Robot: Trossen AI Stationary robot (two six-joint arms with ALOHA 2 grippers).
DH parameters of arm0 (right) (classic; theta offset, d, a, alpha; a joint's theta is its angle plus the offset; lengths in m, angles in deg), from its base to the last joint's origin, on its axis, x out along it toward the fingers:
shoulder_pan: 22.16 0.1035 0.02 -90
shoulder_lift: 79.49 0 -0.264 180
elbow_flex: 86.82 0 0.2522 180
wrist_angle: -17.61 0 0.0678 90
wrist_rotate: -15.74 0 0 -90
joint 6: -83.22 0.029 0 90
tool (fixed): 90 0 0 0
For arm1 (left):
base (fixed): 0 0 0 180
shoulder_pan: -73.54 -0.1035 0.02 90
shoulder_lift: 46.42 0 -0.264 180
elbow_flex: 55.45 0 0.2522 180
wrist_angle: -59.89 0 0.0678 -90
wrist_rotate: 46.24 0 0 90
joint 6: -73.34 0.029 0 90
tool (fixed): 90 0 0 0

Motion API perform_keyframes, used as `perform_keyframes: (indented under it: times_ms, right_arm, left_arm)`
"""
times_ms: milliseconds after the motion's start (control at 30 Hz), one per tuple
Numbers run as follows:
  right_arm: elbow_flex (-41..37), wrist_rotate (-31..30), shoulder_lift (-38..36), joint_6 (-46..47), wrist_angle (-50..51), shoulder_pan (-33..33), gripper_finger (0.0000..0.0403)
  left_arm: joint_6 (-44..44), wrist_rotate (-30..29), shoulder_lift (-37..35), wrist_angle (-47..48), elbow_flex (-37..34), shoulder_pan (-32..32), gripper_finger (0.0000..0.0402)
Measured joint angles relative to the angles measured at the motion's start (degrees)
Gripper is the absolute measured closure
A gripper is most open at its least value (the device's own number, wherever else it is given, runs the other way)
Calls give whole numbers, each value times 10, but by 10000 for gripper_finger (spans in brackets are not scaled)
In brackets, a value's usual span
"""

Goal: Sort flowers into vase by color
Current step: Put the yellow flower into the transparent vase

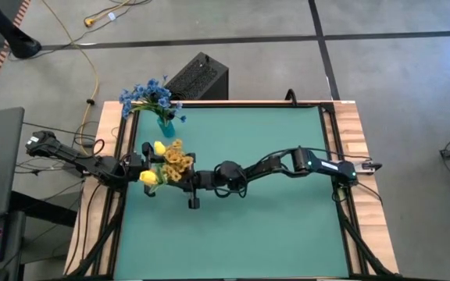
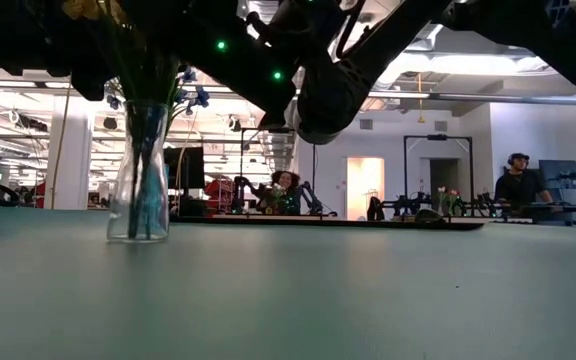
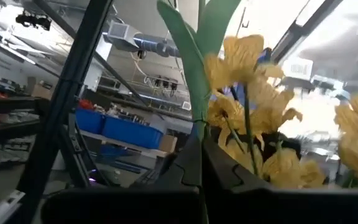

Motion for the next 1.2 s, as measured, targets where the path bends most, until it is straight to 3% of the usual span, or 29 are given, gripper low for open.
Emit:
perform_keyframes:
  times_ms: [133, 400, 667, 1033, 1200]
  right_arm:
    - [0, -39, 0, 6, 27, -2, 382]
    - [0, -47, -4, -17, 28, 4, 382]
    - [-1, -97, -5, -62, 4, 15, 383]
    - [-1, -234, -5, -144, -39, 40, 382]
    - [-30, -329, -6, -190, -94, 55, 382]
  left_arm:
    - [-1, -1, 0, 0, 0, 0, 212]
    - [-3, 0, 0, 0, 0, 0, 212]
    - [-6, 0, 0, 7, 0, 0, 212]
    - [-10, 0, 0, 10, 0, 0, 212]
    - [-14, 0, 0, 9, 0, 0, 212]
